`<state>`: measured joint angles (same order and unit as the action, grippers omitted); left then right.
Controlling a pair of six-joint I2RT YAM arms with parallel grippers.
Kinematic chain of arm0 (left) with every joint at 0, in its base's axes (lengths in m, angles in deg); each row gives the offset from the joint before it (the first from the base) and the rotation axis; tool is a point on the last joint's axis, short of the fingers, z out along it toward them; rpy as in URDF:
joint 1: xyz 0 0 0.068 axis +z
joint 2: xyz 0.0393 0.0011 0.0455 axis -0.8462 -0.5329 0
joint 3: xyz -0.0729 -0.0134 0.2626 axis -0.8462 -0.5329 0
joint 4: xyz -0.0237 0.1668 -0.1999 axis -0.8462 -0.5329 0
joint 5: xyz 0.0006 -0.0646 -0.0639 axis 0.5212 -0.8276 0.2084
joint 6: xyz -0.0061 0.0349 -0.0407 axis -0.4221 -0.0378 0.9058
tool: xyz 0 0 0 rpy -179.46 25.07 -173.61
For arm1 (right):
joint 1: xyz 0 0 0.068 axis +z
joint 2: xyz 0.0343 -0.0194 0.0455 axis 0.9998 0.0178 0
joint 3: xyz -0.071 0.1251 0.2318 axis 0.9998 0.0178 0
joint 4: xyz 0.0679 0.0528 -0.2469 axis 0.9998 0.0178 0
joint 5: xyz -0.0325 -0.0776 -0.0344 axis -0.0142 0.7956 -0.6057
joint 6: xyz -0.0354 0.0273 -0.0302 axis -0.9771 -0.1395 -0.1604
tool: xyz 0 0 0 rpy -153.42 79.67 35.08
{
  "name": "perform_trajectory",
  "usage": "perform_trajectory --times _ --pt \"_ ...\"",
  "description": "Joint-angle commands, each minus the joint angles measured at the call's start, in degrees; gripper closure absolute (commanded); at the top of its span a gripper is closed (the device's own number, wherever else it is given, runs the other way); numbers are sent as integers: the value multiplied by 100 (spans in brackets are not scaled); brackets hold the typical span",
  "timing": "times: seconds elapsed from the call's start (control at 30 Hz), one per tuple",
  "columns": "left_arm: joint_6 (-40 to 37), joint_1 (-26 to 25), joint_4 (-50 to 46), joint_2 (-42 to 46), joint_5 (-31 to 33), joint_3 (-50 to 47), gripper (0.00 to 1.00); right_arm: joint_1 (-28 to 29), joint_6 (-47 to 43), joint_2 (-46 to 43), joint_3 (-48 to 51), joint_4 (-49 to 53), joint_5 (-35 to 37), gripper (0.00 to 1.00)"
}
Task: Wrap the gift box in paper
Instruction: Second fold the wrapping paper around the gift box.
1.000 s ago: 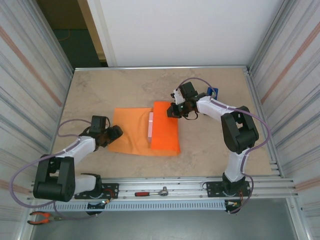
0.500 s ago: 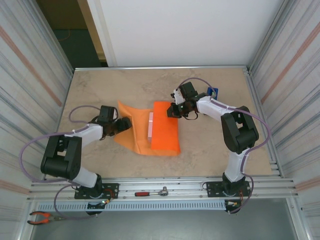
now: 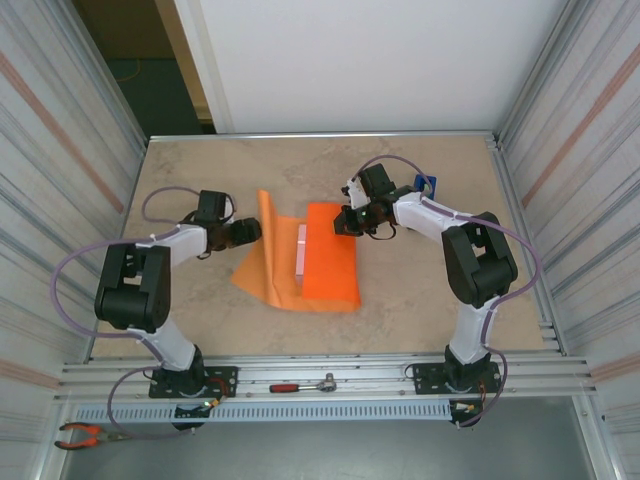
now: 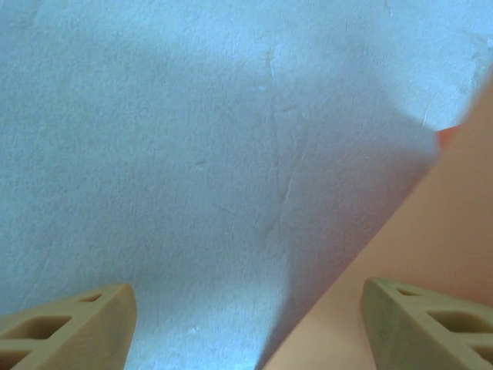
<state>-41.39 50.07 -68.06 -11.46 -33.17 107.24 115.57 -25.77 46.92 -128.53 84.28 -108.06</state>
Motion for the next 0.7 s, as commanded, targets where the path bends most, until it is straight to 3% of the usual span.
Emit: perform_trajectory --times 0.0,0.27,0.67 --pt "-147 184 522 161 -388 -115 22 13 -185 318 285 361 389 100" --pt "437 638 1782 342 -1610 -565 21 39 -177 359 258 351 392 100" --pt "1390 798 3593 110 -2582 -1033 20 66 -176 371 276 342 389 100"
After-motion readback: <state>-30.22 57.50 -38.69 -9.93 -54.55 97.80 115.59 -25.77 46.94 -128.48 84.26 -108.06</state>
